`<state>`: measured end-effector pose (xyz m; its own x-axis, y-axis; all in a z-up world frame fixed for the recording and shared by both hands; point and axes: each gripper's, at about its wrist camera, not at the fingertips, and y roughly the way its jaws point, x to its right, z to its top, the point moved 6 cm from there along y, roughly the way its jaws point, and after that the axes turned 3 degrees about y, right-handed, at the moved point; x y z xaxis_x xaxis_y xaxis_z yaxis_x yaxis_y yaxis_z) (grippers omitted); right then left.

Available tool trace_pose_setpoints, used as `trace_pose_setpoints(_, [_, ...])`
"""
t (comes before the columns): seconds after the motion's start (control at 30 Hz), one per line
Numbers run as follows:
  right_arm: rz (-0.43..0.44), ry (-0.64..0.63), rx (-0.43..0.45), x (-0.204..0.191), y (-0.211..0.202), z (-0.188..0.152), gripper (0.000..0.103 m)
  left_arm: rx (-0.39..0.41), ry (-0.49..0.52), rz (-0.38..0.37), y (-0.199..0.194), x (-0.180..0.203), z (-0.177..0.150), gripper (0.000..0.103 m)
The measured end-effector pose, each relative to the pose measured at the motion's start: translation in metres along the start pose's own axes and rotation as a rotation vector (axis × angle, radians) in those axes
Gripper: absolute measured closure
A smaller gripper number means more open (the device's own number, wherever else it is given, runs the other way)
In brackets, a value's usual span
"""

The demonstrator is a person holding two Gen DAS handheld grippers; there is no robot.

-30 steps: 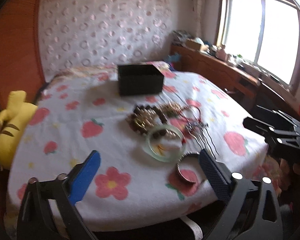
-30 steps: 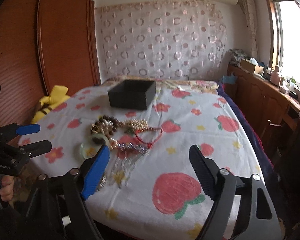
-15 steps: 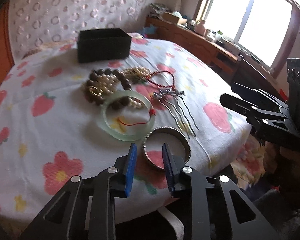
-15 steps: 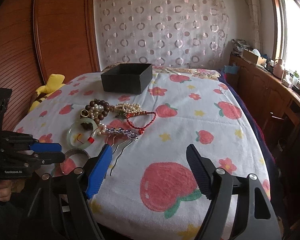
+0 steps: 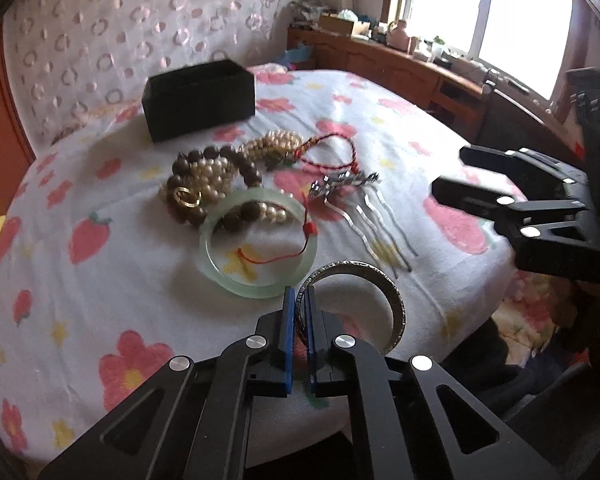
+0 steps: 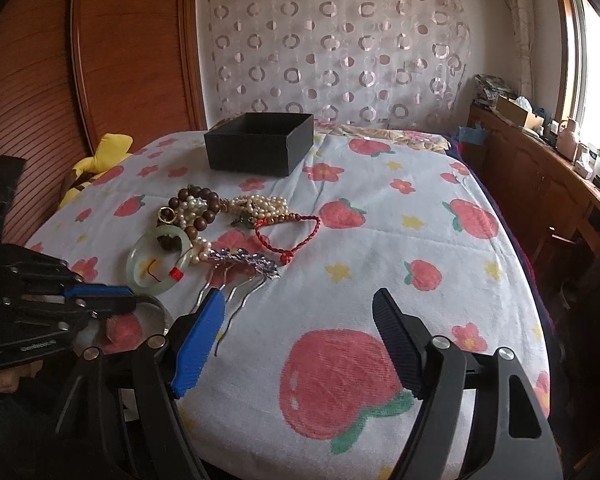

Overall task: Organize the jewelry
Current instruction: 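Lower the left tool onto the silver bangle and close on its rim, then grasp the silver hair comb with the right tool while the left tool holds the bangle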

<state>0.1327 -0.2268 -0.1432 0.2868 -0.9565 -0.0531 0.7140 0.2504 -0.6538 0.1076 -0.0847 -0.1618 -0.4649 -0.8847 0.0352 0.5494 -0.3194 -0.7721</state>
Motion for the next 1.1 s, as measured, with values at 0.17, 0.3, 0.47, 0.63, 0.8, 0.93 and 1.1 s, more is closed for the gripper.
trace_pose_setpoints(0.17, [0.046,0.003,-0.05,-0.003,0.019,0.0,0.039,0.08,-0.045,-0.005,-0.027,-0.013,0.007,0.099])
trace_pose_setpoints(0.3, [0.079,0.009,-0.084,-0.012,0.033,-0.001,0.063,0.14,-0.089,0.007,-0.046,-0.027,0.011,0.099])
trace_pose_setpoints(0.47, [0.087,0.001,-0.117,-0.022,0.04,-0.003,0.073,0.157,-0.113,0.028,-0.054,-0.04,0.009,0.099])
trace_pose_setpoints(0.63, [0.086,0.007,-0.162,-0.025,0.044,-0.003,0.077,0.161,-0.14,0.026,-0.053,-0.046,0.006,0.099])
trace_pose_setpoints(0.8, [0.019,-0.033,-0.188,-0.023,0.049,0.0,0.084,0.172,-0.151,0.022,-0.055,-0.048,0.004,0.099])
trace_pose_setpoints(0.93, [-0.022,-0.022,-0.199,-0.008,0.05,0.003,0.093,0.174,-0.156,0.02,-0.055,-0.049,0.003,0.099])
trace_pose_setpoints(1.1, [-0.009,-0.047,-0.211,-0.012,0.049,-0.002,0.093,0.179,-0.167,0.012,-0.054,-0.051,0.001,0.099])
